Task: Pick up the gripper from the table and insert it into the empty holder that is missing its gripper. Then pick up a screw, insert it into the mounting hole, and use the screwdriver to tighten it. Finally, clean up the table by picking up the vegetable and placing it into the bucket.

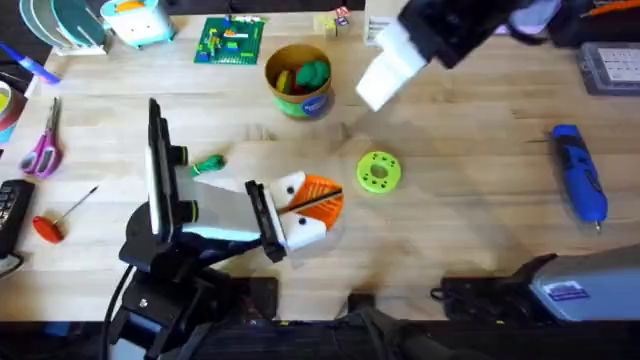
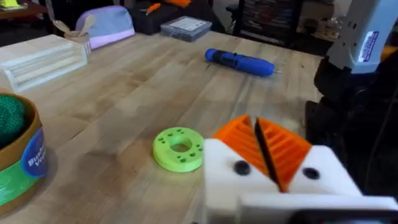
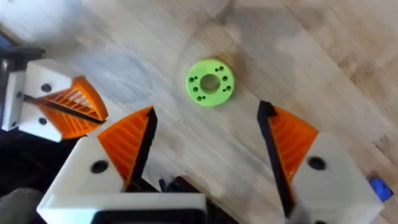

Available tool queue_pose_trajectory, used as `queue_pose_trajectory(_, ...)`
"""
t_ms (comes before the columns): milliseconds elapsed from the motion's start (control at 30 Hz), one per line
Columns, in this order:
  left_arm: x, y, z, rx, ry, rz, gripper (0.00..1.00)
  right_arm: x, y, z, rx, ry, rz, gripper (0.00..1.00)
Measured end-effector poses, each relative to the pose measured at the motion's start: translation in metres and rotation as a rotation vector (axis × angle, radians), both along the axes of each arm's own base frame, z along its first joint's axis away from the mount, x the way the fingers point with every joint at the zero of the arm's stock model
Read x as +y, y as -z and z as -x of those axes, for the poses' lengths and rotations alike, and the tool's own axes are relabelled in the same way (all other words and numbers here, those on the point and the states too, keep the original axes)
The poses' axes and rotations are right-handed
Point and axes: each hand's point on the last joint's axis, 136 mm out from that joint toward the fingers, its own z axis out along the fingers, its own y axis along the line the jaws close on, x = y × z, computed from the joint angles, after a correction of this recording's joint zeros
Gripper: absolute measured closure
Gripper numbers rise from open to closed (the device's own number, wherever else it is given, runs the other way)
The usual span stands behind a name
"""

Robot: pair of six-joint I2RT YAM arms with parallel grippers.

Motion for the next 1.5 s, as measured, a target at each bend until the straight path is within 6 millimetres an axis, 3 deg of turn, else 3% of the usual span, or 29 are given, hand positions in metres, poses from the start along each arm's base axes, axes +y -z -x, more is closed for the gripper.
queue_pose_trajectory(33, 0.0, 0.0, 0.0, -0.004, 0.0, -0.001, 0.956, -0.006, -0.007, 0.003, -0.02, 0.009, -0.014, 0.007)
queue_pose_trajectory(67, 0.0, 0.0, 0.0, -0.003, 0.0, -0.001, 0.983, -0.011, -0.012, 0.006, -0.035, 0.013, -0.028, 0.007)
queue_pose_trajectory(167, 0.0, 0.0, 0.0, -0.003, 0.0, -0.001, 0.982, -0.022, -0.017, 0.023, -0.064, 0.006, -0.078, 0.007)
queue_pose_trajectory(433, 0.0, 0.0, 0.0, -0.003, 0.0, -0.001, 0.984, -0.026, 0.004, 0.078, -0.066, -0.073, -0.216, 0.007)
queue_pose_trajectory(567, 0.0, 0.0, 0.0, -0.003, 0.0, -0.001, 0.984, -0.031, -0.006, 0.102, -0.111, -0.111, -0.278, 0.007)
queue_pose_trajectory(733, 0.0, 0.0, 0.0, -0.003, 0.0, -0.001, 0.984, -0.038, -0.016, 0.12, -0.138, -0.13, -0.312, 0.007)
queue_pose_trajectory(933, 0.0, 0.0, 0.0, -0.003, 0.0, -0.001, 0.984, -0.041, -0.009, 0.132, -0.089, -0.152, -0.298, 0.007)
queue_pose_trajectory(1033, 0.0, 0.0, 0.0, -0.003, 0.001, -0.001, 0.984, -0.047, -0.005, 0.133, -0.08, -0.141, -0.27, 0.007)
queue_pose_trajectory(1200, 0.0, 0.0, 0.0, -0.004, 0.0, -0.001, 0.984, -0.067, -0.004, 0.116, -0.112, -0.027, -0.24, 0.007)
queue_pose_trajectory(1333, 0.0, 0.0, 0.0, -0.003, 0.0, -0.001, 0.984, -0.104, -0.005, 0.096, -0.167, 0.164, -0.199, 0.007)
queue_pose_trajectory(1500, 0.0, 0.0, 0.0, -0.003, 0.0, -0.001, 0.984, -0.17, -0.011, 0.066, -0.259, 0.5, -0.151, 0.007)
